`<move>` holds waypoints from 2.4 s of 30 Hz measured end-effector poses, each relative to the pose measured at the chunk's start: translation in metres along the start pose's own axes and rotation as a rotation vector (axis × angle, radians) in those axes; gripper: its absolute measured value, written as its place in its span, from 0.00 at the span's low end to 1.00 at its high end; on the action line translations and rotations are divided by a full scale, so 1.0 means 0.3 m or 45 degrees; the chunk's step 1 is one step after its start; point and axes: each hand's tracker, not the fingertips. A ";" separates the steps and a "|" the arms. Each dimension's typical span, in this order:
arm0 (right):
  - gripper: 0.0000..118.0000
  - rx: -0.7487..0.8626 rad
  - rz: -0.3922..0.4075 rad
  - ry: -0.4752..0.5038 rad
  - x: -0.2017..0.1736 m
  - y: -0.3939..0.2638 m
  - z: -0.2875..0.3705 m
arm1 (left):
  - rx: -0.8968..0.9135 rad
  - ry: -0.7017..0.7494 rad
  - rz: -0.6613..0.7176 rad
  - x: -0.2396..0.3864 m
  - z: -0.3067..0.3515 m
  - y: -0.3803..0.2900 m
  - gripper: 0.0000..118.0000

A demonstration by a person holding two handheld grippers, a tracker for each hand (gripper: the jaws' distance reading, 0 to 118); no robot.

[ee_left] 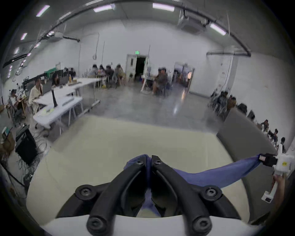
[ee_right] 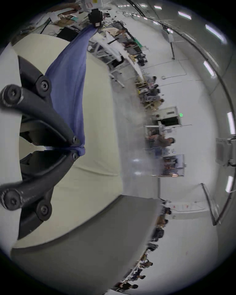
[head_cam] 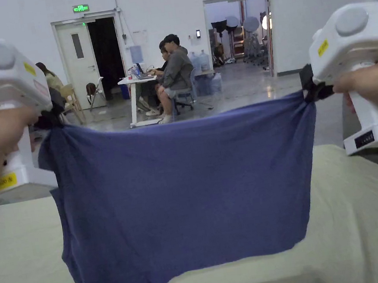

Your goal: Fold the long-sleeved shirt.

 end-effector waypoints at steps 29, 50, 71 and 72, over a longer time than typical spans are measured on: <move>0.00 -0.343 0.241 0.188 0.261 -1.334 0.422 | -0.690 -0.047 -0.101 -0.244 0.504 -1.340 0.00; 0.00 -0.727 0.377 0.159 0.336 -1.926 0.539 | -1.034 -0.082 -0.143 -0.348 0.660 -1.952 0.00; 0.84 -0.477 0.238 0.135 0.244 -1.621 0.725 | -0.757 -0.056 0.065 -0.252 0.824 -1.815 0.28; 0.78 -0.474 0.193 0.153 0.227 -1.622 0.710 | -0.767 -0.027 0.030 -0.230 0.795 -1.830 0.12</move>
